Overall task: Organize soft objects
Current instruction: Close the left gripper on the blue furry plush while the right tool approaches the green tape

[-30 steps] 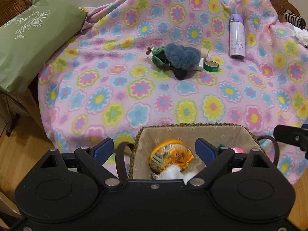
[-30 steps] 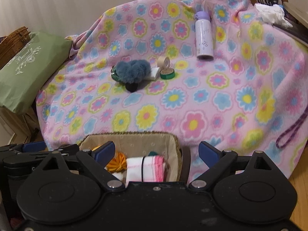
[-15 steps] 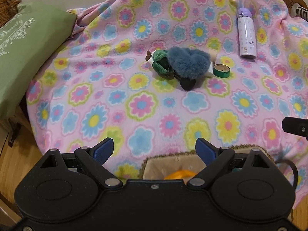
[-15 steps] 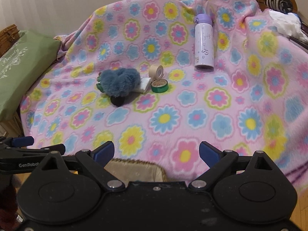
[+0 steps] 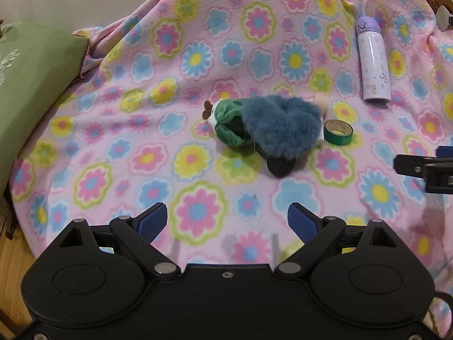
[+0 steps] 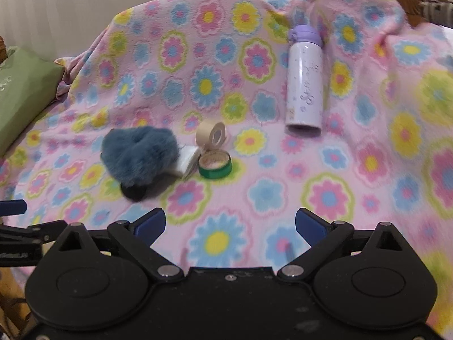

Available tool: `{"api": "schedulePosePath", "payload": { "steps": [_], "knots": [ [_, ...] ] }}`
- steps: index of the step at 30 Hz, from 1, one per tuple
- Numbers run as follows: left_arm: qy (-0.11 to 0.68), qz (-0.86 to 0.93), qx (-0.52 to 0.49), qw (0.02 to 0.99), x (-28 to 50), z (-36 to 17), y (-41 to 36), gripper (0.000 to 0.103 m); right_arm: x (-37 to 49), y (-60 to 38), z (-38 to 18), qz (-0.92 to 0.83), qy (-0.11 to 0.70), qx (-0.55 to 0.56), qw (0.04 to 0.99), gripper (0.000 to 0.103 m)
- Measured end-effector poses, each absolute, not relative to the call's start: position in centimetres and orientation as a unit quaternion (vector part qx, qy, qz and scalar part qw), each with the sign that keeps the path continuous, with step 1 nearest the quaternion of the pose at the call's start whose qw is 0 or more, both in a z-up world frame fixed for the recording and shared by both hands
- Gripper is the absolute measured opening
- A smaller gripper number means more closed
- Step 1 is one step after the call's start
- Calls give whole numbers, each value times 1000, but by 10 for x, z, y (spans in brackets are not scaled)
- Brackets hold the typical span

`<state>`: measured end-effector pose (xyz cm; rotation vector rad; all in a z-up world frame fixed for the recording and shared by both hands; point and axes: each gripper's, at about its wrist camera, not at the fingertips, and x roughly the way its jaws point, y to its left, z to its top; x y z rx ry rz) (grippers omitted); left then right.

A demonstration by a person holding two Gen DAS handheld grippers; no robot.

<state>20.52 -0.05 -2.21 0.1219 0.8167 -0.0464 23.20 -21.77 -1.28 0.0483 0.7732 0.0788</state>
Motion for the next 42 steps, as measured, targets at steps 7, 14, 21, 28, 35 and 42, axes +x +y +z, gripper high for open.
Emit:
{"api": "schedulePosePath", "payload": {
  "steps": [7,14,21,28,35,42],
  "knots": [
    [387,-29,49,920,230,-32,-4,90,279,-203,-44,75,360,-42,929,99],
    [385,-39,42,921,245,-40,-9,90,311,-199,-73,73,360,-42,929,96],
    [374,-53,31,925,258,-38,-15,95,335,-195,-88,71,363,-46,928,94],
    [353,-63,37,933,271,-33,-27,95,348,-196,-97,80,378,-25,922,103],
    [351,-59,26,934,296,-29,-38,95,350,-194,-99,79,380,-30,921,103],
    [370,-36,9,928,313,-34,-38,95,349,-194,-98,80,379,-26,922,103]
  ]
}}
